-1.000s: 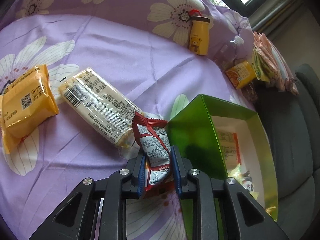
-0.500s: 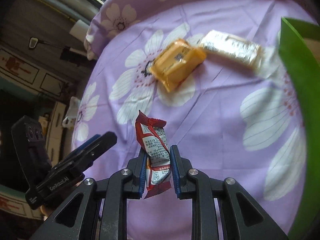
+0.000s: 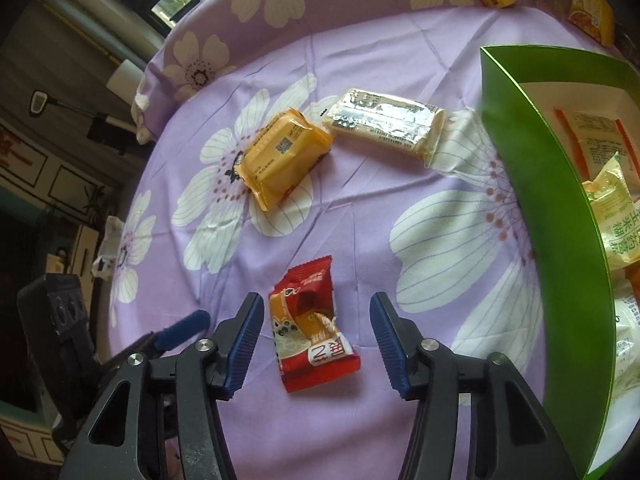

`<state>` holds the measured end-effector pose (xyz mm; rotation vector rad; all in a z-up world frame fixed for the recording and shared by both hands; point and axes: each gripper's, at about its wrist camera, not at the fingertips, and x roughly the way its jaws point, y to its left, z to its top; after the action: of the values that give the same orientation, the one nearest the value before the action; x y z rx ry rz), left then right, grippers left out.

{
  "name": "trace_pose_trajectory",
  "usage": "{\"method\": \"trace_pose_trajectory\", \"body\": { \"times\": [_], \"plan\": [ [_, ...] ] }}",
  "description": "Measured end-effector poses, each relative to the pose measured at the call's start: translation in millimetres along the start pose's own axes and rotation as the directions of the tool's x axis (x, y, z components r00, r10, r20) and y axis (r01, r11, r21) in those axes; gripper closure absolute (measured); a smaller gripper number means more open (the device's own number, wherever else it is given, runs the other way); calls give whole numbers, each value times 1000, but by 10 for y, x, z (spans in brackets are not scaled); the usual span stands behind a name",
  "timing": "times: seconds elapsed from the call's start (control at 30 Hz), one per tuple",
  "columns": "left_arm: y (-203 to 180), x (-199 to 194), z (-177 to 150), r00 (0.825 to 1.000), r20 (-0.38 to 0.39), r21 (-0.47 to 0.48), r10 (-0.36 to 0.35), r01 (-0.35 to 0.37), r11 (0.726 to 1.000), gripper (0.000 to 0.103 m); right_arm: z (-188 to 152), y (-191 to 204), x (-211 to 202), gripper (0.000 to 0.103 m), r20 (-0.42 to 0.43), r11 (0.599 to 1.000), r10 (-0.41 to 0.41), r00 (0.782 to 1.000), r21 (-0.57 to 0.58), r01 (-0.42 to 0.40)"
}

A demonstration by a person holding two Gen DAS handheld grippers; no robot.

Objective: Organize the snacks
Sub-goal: 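Lift the red-and-white pack and carry it over the green box, then lower the red-and-white pack into the box and open the right gripper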

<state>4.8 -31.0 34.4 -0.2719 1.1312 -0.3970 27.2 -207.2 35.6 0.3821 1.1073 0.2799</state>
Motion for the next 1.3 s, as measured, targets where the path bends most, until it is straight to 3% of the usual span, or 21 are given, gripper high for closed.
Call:
{"method": "trace_pose_trajectory", "body": {
  "times": [0.13,0.33,0.5,0.73,0.93,1.13,1.3],
  "plan": [
    [-143,97,-26,1000,-3,8,1,-1,1000,39,-2,-44,88,47,-32,999,42,999,10,-42],
    [-341,225,-47,1000,-11,37,-15,15,999,67,-39,-16,241,47,-76,999,31,997,-9,-32],
    [-531,230,-23,999,9,79,32,-33,996,72,-65,-8,293,49,-101,1000,26,995,-11,-27],
    [-976,-9,129,992,128,163,20,-41,986,71,25,-9,-189,49,46,999,7,999,-36,-5],
    [-1514,-101,206,978,198,276,-60,3,961,71,68,-232,-805,49,209,1000,8,978,0,-8],
    [-2009,4,242,971,168,367,-169,97,925,71,47,-652,-1310,49,328,996,-34,944,90,5],
    [-2333,204,211,971,107,394,-216,158,906,71,-5,-1023,-1535,49,360,985,-77,930,172,15]
  ]
}}
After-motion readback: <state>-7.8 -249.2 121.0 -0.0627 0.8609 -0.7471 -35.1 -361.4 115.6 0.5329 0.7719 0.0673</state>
